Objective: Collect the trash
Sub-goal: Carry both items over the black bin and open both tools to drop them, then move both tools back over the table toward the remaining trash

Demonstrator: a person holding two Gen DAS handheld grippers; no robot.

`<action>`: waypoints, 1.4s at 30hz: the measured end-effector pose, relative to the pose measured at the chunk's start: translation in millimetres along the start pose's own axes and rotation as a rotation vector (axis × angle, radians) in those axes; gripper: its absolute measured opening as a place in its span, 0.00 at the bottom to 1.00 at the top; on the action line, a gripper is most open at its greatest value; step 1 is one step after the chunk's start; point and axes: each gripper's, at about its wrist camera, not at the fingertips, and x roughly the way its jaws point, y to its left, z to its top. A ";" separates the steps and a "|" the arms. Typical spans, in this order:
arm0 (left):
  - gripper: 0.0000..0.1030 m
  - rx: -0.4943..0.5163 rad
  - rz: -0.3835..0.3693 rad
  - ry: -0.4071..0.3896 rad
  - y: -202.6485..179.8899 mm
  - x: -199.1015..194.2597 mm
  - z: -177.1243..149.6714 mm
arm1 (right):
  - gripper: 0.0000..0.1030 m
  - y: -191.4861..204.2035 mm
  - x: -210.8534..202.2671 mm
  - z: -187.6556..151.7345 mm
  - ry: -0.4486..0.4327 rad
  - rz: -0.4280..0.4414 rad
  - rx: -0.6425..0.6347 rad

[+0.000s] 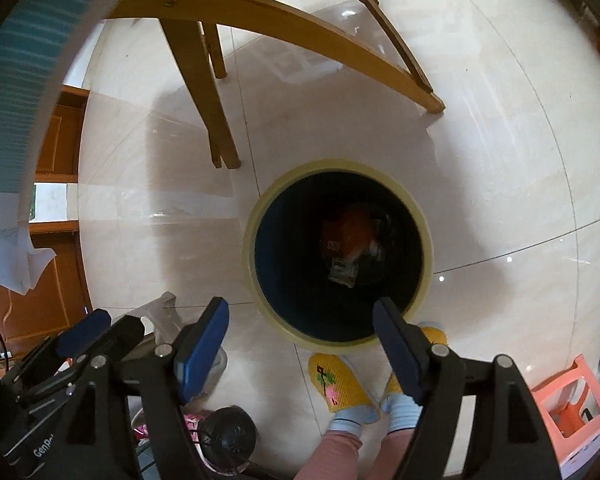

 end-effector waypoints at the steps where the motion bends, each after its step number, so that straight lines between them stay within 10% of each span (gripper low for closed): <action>1: 0.55 -0.004 0.000 -0.003 1.4 -4.9 -0.5 | 0.73 2.1 -3.2 0.1 -0.002 -0.003 -0.002; 24: 0.55 0.082 0.016 -0.079 5.7 -176.1 -28.2 | 0.73 67.7 -154.5 -53.7 -0.085 -0.045 -0.143; 42: 0.56 0.167 0.003 -0.348 24.4 -334.6 -13.3 | 0.73 136.5 -313.0 -70.0 -0.420 -0.110 -0.296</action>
